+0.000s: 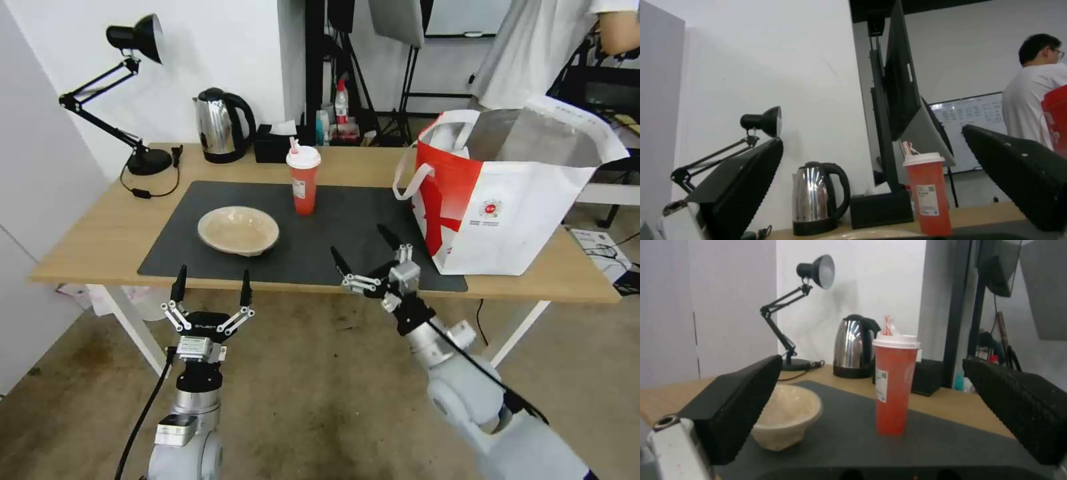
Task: Pick up the trash from the table and place it into the takeout bag.
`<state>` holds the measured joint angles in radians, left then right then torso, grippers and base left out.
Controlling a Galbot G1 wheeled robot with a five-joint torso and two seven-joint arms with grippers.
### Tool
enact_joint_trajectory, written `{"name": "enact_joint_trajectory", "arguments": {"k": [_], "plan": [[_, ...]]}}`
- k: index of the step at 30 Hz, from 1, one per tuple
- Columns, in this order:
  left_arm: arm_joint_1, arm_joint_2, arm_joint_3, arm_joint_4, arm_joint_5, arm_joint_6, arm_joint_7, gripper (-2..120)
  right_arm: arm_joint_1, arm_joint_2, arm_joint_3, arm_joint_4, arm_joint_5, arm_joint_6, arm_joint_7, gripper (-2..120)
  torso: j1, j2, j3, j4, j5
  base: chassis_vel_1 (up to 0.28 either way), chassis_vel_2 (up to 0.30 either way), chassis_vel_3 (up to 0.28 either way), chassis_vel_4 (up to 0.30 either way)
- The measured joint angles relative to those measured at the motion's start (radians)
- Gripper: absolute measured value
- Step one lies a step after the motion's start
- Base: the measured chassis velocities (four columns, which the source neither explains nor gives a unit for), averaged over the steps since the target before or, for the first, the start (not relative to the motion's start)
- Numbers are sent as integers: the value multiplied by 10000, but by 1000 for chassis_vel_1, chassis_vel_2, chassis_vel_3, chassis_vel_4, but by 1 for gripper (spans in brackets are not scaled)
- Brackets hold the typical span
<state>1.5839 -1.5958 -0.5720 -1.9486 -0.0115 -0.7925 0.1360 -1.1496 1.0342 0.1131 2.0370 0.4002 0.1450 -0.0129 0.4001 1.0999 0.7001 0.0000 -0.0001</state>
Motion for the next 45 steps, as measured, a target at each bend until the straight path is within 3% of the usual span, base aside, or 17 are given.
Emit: {"name": "enact_joint_trajectory", "arguments": {"k": [9, 22, 45], "plan": [[4, 0, -41, -3, 0, 0, 0, 100, 1525, -114, -671, -570, 379, -1053, 498, 100, 0, 1, 0, 0, 0, 0, 0, 0, 0], [-19, -1, -114, 34, -15, -9, -12, 100, 3416, 713, -2010, -1985, 666, -2648, 1483, 100, -1, 1, 0, -1, 0, 0, 0, 0, 0], [-79, 2, -114, 221, -36, -48, -22, 100, 5318, 1288, -2854, -4036, 624, -2512, 1428, 100, -1, 1, 0, 0, 0, 0, 0, 0, 0]]}}
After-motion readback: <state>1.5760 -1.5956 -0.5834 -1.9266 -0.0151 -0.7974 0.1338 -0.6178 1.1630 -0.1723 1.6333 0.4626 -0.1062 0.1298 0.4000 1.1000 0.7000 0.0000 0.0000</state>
